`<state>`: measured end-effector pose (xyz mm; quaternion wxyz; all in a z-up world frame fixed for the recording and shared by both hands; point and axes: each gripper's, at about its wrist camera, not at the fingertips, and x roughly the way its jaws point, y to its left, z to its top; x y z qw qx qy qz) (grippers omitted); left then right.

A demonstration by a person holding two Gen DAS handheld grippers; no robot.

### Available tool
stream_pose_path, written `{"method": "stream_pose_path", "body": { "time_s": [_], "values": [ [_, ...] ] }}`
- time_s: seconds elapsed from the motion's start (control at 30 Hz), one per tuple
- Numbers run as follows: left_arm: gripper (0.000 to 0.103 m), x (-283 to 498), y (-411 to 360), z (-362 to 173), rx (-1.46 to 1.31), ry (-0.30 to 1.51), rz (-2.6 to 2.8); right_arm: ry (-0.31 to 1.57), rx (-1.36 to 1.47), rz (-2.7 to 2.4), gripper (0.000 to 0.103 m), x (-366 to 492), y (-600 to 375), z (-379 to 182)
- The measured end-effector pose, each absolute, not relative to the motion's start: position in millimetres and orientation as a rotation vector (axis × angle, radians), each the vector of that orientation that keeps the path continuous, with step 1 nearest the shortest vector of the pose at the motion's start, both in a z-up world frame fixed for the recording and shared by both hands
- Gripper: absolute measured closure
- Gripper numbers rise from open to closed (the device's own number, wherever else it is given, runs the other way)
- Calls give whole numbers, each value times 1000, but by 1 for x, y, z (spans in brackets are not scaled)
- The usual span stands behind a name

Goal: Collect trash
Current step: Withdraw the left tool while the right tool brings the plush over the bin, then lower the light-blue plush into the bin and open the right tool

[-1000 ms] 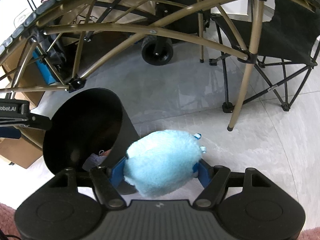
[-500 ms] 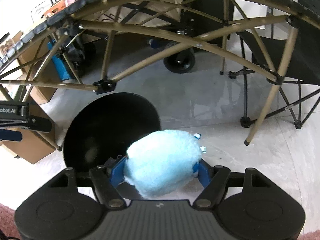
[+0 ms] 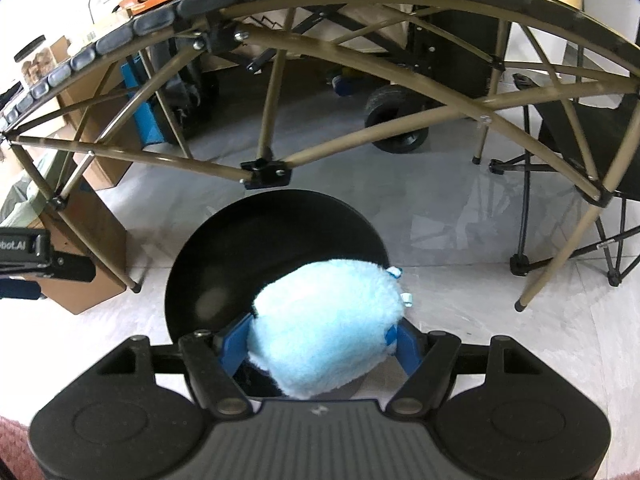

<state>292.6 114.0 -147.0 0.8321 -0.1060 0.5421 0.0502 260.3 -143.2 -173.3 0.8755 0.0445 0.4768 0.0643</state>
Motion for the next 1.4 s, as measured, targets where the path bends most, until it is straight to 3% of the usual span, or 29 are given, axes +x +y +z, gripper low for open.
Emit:
{"method": "stream_pose_path", "body": {
  "time_s": [1.13, 1.37, 1.4],
  "values": [
    [0, 292, 144, -163, -263, 1185, 156, 1055, 70, 176, 31, 297, -111, -210],
    [0, 291, 145, -166, -263, 1190, 159, 1062, 83, 176, 26, 299, -112, -211],
    [0, 291, 144, -166, -263, 1191, 159, 1060, 83, 174, 19, 299, -112, -211]
  ]
}}
